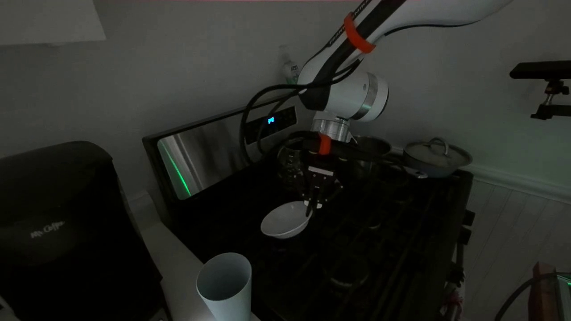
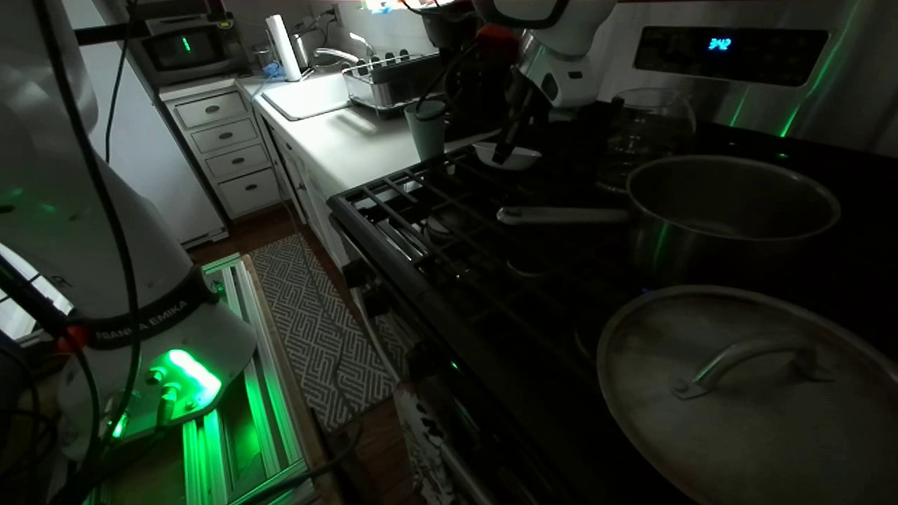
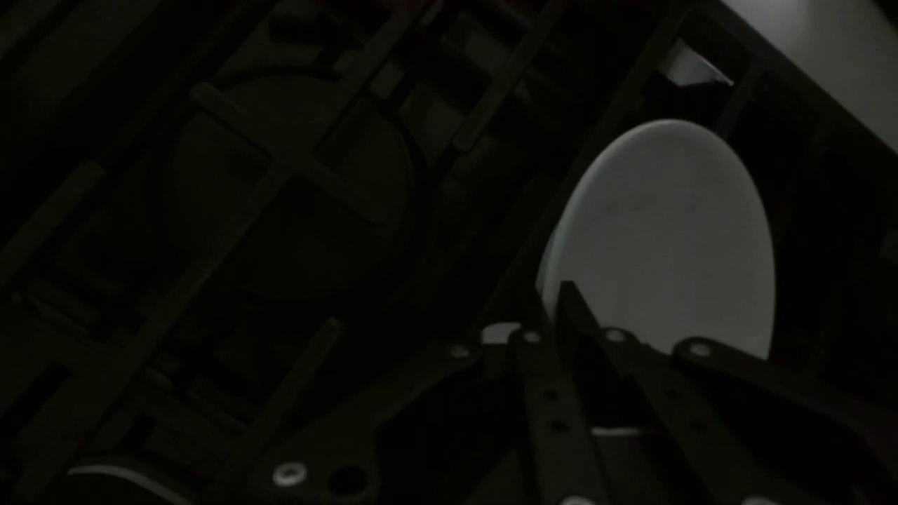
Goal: Remove the white plate from the stove and put it on the counter
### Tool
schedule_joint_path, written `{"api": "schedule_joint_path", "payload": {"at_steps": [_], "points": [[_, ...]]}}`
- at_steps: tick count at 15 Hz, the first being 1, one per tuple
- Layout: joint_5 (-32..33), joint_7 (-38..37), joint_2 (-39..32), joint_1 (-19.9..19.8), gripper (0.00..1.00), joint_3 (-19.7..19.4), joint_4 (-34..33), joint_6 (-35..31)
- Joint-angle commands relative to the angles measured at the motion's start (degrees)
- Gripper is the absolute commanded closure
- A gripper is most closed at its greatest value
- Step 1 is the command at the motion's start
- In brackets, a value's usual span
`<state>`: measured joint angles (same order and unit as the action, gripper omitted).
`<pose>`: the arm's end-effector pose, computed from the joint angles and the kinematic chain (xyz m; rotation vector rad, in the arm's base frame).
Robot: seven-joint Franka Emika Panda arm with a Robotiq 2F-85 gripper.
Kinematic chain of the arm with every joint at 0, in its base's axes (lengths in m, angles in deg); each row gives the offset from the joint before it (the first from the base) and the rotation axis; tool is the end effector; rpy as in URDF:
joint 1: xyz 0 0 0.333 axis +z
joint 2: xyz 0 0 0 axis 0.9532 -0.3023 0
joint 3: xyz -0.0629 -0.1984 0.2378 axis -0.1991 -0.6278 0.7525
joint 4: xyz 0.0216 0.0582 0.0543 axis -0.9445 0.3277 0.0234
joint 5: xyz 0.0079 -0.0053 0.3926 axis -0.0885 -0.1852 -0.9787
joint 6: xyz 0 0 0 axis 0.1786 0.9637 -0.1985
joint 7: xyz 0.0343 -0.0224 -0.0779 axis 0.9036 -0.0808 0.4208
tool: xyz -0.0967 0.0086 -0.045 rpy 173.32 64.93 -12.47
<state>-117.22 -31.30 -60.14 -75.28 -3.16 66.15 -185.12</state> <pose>0.5605 -0.0556 0.2543 -2.4199 1.2178 0.3959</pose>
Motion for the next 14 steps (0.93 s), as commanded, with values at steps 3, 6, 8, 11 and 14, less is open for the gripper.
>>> {"api": "schedule_joint_path", "payload": {"at_steps": [3, 6, 8, 11, 14], "points": [[0.1, 6.4, 5.0, -0.3, 0.98, 1.3, 5.5, -5.1], [-0.5, 13.3, 7.5, -0.5, 0.99, 2.2, 8.3, -7.7], [-2.1, 18.4, 8.7, -1.0, 0.98, 2.9, 10.2, -9.5], [-6.3, 25.8, 10.8, -1.7, 0.98, 3.5, 13.6, -12.9], [-14.2, 36.6, 11.6, -3.1, 0.98, 3.7, 15.1, -13.6]]}}
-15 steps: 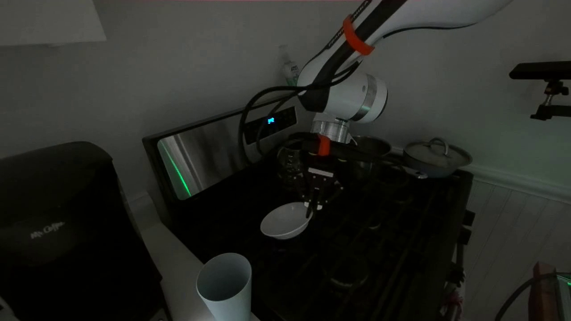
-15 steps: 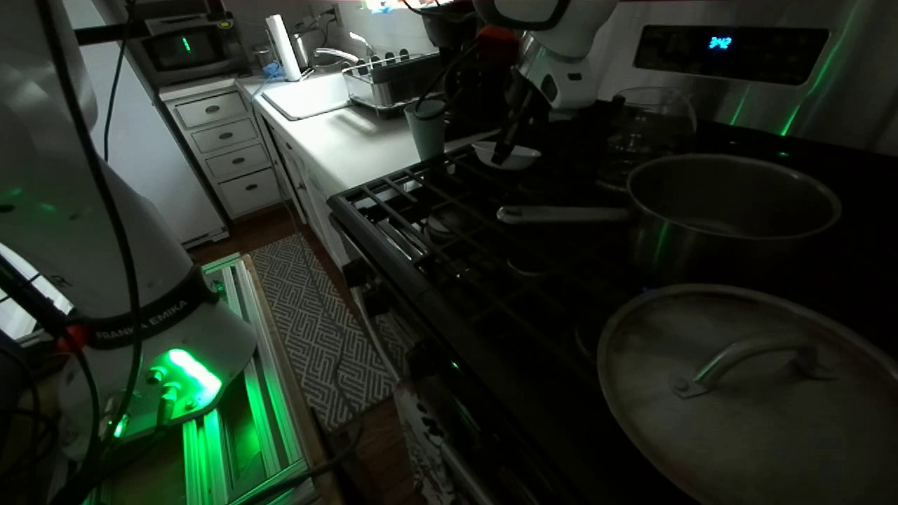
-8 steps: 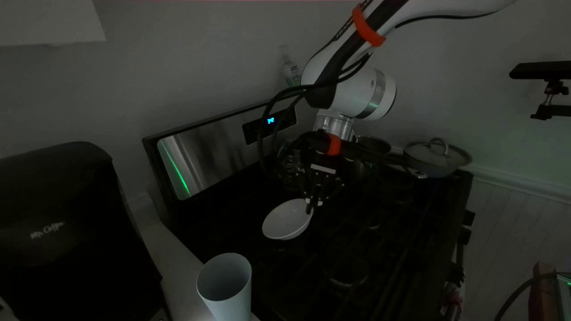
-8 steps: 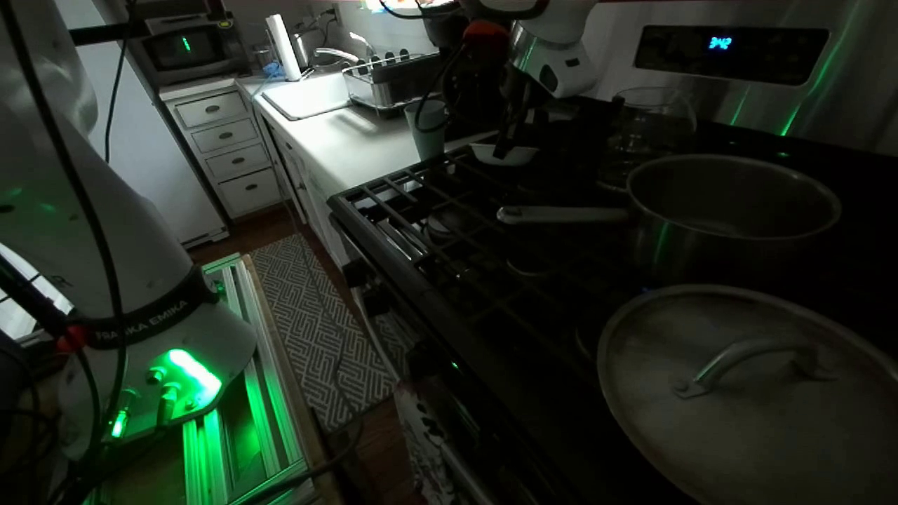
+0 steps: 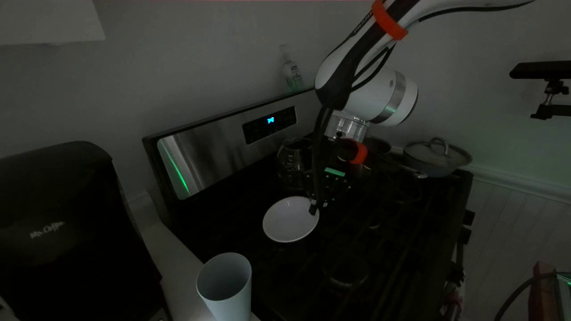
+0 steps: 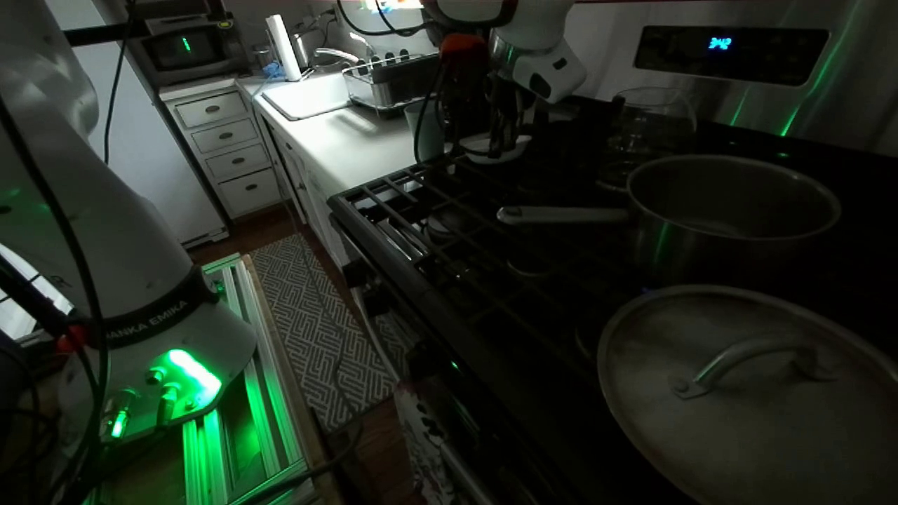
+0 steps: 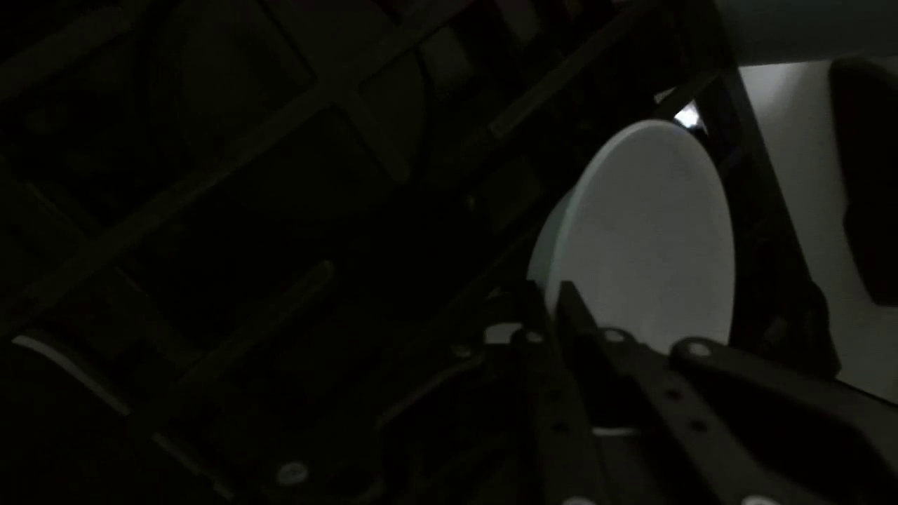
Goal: Remove the white plate from the stove and put it on the counter
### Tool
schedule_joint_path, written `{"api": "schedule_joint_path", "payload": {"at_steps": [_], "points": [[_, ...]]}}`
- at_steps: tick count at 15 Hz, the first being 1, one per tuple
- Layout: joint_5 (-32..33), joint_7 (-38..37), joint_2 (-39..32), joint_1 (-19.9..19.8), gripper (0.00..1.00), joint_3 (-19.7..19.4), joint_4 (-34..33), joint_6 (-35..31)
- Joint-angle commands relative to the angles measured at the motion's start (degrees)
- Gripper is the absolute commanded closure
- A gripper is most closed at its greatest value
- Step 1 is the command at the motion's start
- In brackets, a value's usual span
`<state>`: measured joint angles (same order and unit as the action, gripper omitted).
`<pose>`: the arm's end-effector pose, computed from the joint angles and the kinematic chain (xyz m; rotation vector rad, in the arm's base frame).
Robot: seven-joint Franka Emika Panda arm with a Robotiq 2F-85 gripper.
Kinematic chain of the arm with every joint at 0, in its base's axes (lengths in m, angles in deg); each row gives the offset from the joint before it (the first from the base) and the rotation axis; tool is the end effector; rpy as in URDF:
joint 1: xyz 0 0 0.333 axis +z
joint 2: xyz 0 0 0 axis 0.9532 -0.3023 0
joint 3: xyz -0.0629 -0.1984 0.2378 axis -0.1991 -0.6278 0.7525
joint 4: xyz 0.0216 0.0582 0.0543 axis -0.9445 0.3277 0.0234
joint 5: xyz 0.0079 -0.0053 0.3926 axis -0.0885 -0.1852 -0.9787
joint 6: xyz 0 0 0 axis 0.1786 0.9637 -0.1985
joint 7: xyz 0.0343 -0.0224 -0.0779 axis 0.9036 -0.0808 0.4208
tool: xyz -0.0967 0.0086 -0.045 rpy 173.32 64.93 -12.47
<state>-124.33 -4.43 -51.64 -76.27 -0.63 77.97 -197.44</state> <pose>0.5197 -0.0522 0.2674 -2.5429 0.7768 0.0520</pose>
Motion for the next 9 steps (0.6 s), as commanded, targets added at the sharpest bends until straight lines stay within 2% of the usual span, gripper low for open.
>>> {"api": "schedule_joint_path", "payload": {"at_steps": [1, 3, 5, 7, 9], "points": [[-9.8, 13.4, 3.2, -2.5, 0.98, 1.1, 3.5, -0.8], [-14.9, 22.4, 3.0, -3.5, 0.98, 0.7, 3.4, 1.1], [-16.6, 28.8, 2.7, -4.2, 0.98, 0.1, 3.3, 3.9], [-14.9, 32.8, 2.7, -4.7, 0.98, -0.6, 3.4, 7.7], [-10.2, 33.2, 2.4, -4.6, 0.98, -1.3, 3.0, 13.1]]}}
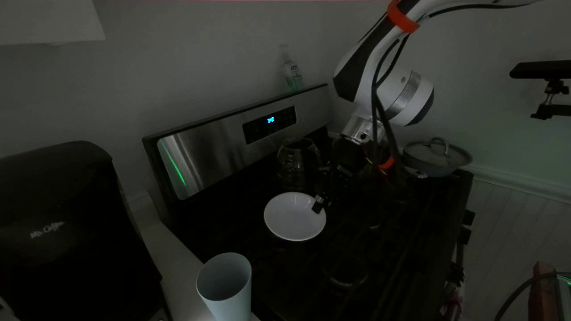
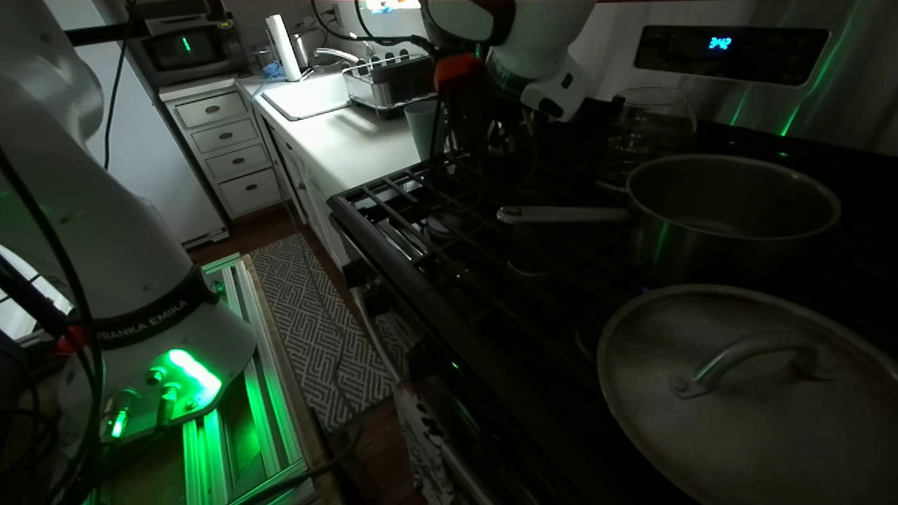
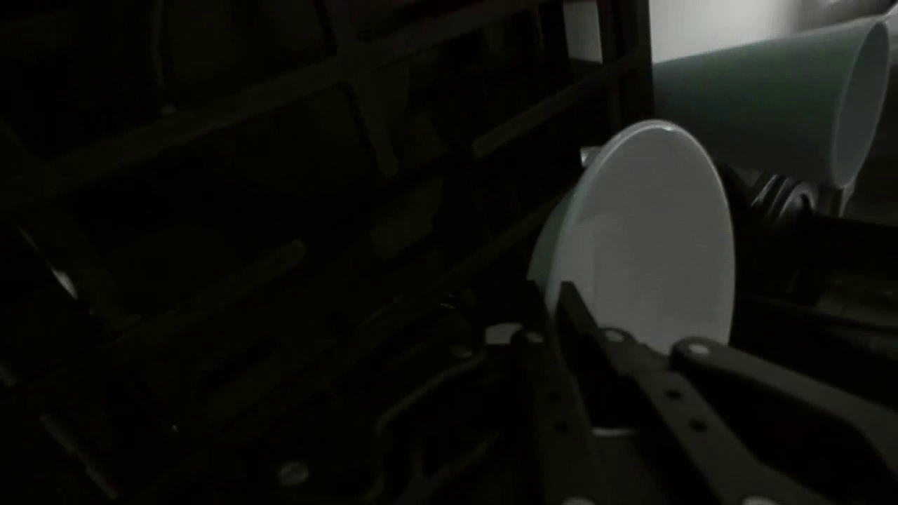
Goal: Remove the white plate from the stove and put it on the counter
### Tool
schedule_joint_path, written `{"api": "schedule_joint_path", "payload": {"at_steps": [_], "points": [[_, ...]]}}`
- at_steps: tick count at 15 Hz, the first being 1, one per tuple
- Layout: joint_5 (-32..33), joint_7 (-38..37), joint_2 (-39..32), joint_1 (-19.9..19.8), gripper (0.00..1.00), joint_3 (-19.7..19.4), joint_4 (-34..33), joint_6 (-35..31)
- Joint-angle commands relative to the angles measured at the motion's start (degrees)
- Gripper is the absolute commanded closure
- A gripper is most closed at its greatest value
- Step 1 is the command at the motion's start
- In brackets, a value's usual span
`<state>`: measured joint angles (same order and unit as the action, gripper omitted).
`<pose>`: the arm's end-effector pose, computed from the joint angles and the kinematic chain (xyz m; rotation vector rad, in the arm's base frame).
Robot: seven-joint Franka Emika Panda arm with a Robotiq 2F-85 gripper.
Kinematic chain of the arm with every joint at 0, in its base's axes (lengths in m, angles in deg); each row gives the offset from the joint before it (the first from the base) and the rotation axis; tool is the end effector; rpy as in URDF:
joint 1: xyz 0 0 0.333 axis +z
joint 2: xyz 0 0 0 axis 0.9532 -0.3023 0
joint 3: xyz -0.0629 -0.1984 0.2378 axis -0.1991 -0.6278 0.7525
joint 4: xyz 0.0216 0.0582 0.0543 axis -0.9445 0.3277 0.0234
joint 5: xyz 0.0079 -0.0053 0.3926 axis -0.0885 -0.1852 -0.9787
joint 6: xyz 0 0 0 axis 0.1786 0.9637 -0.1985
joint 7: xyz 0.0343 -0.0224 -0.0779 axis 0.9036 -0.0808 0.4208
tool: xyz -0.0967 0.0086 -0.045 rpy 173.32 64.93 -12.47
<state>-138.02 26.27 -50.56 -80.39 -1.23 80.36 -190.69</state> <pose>0.4961 -0.0760 0.2588 -2.4224 0.3760 -0.0927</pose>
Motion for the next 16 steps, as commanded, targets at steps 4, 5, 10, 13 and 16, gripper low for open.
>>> {"api": "schedule_joint_path", "payload": {"at_steps": [4, 5, 10, 13, 16], "points": [[10.9, 0.8, 0.6, -0.4, 0.98, -1.4, -0.5, 13.9], [12.5, 1.1, 0.4, -0.5, 0.98, -1.6, -0.8, 15.6], [18.7, -0.1, -0.4, -0.5, 0.98, -1.8, -2.9, 20.3], [20.4, -2.6, -0.9, 0.1, 0.98, -1.4, -5.0, 20.4], [21.9, -6.0, -2.0, 1.1, 0.98, -0.4, -8.2, 19.9]]}}
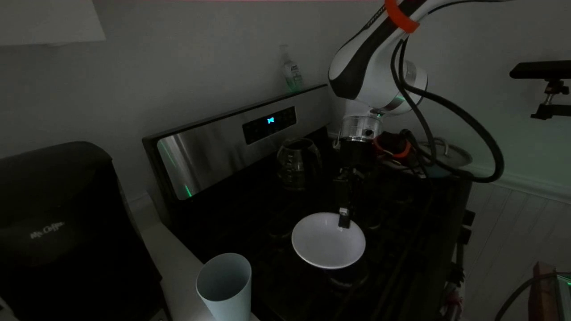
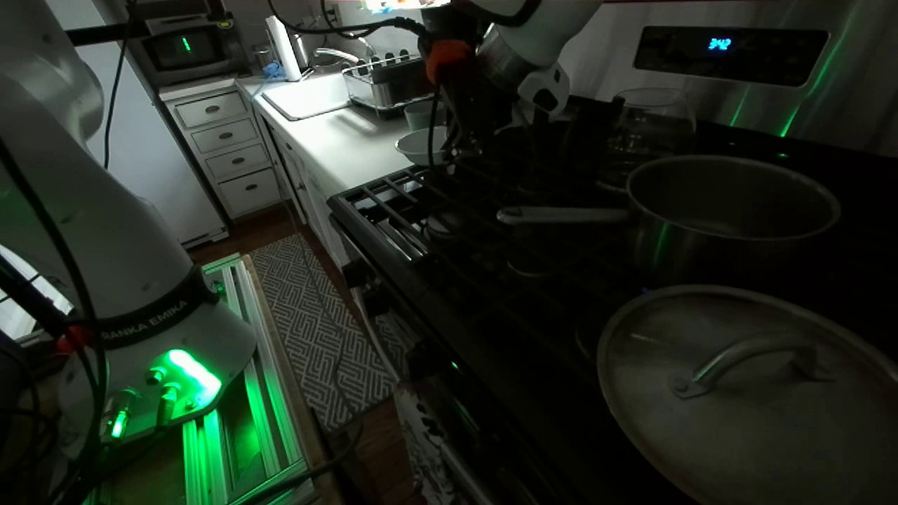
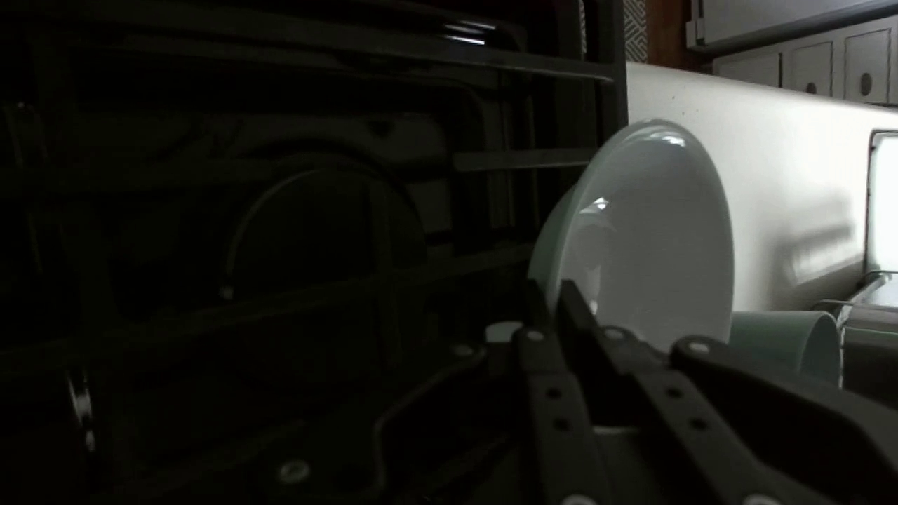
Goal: Remove the white plate from the stove and put it on the counter
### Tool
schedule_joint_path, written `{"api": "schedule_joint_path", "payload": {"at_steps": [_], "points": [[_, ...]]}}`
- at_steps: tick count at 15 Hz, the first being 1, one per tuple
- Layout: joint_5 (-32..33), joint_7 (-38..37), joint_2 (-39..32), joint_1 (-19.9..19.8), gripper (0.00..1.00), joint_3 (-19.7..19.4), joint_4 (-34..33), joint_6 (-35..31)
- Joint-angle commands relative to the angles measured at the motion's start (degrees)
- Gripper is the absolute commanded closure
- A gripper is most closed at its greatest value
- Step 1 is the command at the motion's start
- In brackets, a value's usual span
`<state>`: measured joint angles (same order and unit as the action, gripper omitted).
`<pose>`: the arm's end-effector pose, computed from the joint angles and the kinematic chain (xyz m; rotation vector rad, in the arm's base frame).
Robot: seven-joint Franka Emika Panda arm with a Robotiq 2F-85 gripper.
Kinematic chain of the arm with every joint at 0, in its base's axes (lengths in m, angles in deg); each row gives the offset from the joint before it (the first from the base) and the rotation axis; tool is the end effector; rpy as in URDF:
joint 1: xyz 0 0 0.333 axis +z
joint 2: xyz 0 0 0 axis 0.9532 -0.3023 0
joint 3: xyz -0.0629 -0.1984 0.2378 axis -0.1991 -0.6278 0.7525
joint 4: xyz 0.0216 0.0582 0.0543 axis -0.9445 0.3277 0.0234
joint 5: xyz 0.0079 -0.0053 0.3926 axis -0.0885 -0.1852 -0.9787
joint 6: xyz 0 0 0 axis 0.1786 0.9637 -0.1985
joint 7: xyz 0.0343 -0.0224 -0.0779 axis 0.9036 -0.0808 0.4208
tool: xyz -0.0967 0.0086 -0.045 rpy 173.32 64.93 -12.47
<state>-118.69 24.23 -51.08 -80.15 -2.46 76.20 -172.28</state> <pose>0.4843 -0.0633 0.2671 -2.4660 0.0176 0.2969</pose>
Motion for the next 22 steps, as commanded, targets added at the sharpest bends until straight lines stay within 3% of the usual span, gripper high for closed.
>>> {"api": "schedule_joint_path", "payload": {"at_steps": [1, 13, 14, 19, 20, 22], "points": [[3.4, -4.6, -2.2, 1.2, 0.98, 1.2, -5.3, 2.1], [15.7, -2.7, -11.4, 3.0, 0.98, 6.7, -21.7, 16.0], [13.6, -3.7, -9.5, 2.9, 0.93, 6.8, -17.9, 12.7], [14.7, -3.3, -10.9, 2.8, 0.93, 7.0, -20.1, 13.9], [14.8, -3.2, -10.9, 2.8, 0.98, 7.0, -20.1, 13.9], [14.2, -5.4, -11.9, 3.7, 0.98, 7.4, -21.0, 12.5]]}}
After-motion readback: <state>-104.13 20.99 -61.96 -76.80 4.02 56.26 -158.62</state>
